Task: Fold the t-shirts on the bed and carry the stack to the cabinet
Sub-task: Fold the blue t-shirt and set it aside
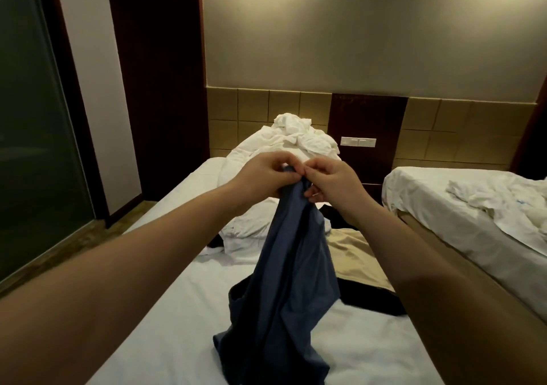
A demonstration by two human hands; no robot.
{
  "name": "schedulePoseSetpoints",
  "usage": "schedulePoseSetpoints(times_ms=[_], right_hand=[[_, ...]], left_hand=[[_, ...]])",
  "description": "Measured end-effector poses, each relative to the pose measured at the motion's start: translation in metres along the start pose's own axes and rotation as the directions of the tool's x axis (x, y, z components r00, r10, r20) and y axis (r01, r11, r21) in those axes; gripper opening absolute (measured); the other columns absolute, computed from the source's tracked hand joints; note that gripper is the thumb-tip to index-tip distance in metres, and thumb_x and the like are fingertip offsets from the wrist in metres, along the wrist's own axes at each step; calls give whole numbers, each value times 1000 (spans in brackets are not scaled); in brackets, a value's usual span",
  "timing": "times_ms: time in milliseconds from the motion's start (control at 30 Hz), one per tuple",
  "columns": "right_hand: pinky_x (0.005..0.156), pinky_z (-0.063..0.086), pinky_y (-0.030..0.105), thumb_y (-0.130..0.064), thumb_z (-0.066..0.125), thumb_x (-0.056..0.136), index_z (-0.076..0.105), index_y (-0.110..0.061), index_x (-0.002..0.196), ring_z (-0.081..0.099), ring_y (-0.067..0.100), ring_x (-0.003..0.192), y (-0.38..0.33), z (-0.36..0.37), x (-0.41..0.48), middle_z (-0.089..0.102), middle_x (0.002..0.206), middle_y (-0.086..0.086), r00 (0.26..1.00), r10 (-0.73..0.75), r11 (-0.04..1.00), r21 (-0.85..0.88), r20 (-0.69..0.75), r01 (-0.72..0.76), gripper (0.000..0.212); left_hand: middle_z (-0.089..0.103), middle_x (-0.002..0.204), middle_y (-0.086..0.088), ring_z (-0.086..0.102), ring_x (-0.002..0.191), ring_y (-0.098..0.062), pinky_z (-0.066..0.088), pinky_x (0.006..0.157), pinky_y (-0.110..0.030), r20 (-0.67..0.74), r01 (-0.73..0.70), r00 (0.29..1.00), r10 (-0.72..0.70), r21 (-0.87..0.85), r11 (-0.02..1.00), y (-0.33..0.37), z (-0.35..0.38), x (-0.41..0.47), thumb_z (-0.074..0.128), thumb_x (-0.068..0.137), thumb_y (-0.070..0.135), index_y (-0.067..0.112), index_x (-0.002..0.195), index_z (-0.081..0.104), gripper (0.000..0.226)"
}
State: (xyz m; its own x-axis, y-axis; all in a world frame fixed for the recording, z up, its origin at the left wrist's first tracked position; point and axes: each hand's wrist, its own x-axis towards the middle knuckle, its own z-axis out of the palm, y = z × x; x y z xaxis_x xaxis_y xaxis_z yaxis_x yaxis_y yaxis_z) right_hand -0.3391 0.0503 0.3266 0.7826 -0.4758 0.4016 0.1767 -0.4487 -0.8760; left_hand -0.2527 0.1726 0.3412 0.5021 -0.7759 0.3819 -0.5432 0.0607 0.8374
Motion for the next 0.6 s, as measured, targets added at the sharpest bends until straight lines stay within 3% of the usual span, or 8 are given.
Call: schedulePoseSetpoints(times_ms=[100, 200, 333, 400, 467, 533, 600], right_hand=[[64, 53, 21, -18, 59, 90, 58, -25, 91, 63, 4, 67, 14, 0, -11, 60, 87, -6, 973, -81, 996, -39, -217, 74, 7], [66, 48, 16, -28, 62, 88, 55, -23, 102, 61, 6, 81, 32, 8, -31, 60, 98, -4, 942, -82, 996, -58, -325, 66, 16], [67, 44, 18, -37, 71, 80, 50, -21, 112, 57, 5, 75, 54, 23, -41, 58, 85, -8, 972, 124, 991, -34, -201, -133, 42], [65, 41, 9, -35, 74, 78, 46, -23, 110, 58, 3, 80, 67, 33, -46, 56, 85, -14, 972, 231, 969, -81, -51, -234, 44], [75, 42, 13, -32, 75, 76, 44, -23, 108, 57, 8, 93, 86, 43, -49, 56, 94, -13, 955, 297, 949, -119, 27, -291, 45], [78, 44, 23, -24, 71, 77, 49, -18, 106, 57, 15, 94, 111, 51, -46, 60, 97, -4, 954, 297, 936, -190, -30, -297, 37], [68, 44, 28, -14, 63, 79, 56, -9, 97, 58, 21, 85, 126, 53, -41, 63, 90, 5, 946, 293, 919, -233, -141, -319, 19]], left_hand=[[60, 89, -7, 62, 82, -18, 57, 76, -29, -101, 34, 993, -54, -193, 981, -5, 6, 13, 54, 88, -3, 14, 85, 64, 20], [60, 99, -6, 60, 90, -17, 52, 84, -26, -88, -21, 996, 2, -219, 975, -9, 19, 29, 49, 88, -7, 14, 102, 59, 27], [62, 108, -2, 58, 105, -18, 49, 87, -23, -185, -169, 964, 189, 118, 979, -5, 27, 54, 54, 89, 1, 19, 110, 59, 29], [63, 111, -3, 58, 102, -17, 47, 88, -22, -197, -224, 936, 293, 312, 923, -1, 29, 62, 52, 91, 3, 17, 114, 60, 28], [64, 108, -2, 56, 94, -13, 41, 77, -9, -161, -279, 906, 390, 465, 840, 2, 30, 64, 50, 91, 3, 17, 115, 60, 29], [64, 101, -3, 55, 88, -13, 36, 68, -6, -137, -310, 886, 444, 537, 784, 0, 30, 65, 50, 90, 3, 16, 111, 62, 27], [63, 92, 0, 54, 82, -12, 33, 62, -3, -178, -269, 885, 430, 559, 785, -4, 24, 67, 50, 89, 2, 15, 104, 65, 25]])
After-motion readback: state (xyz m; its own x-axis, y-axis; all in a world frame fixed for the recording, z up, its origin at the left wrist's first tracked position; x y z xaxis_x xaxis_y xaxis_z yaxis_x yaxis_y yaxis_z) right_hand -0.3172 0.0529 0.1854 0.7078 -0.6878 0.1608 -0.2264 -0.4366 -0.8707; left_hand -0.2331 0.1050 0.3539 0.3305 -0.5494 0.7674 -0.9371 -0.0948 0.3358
